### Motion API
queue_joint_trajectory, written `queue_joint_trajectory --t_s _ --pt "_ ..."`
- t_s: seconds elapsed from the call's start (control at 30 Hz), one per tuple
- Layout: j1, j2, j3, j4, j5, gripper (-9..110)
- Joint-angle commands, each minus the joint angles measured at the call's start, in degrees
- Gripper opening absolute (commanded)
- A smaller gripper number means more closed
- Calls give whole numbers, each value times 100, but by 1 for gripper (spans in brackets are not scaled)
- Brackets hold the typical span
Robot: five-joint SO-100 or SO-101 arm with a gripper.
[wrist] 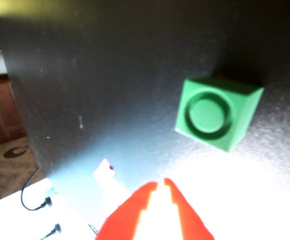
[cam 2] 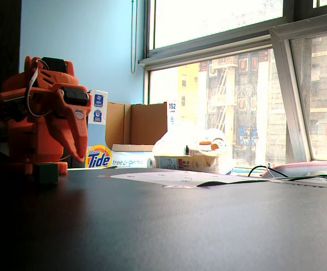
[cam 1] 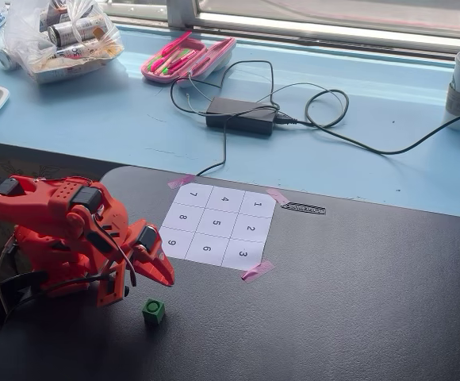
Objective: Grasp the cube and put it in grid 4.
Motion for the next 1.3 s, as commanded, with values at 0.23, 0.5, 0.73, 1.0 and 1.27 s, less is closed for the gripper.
queue_joint_trajectory --t_s 0.23,0.5,0.73,1.0,1.27 --pt "9 18 308 26 26 0" --pt "-70 -853 -246 -352 26 0" --pt "-343 -1494 -1371 18 141 11" --pt "-483 -2320 -2742 747 176 18" --pt "-316 -3551 -3445 1239 378 23"
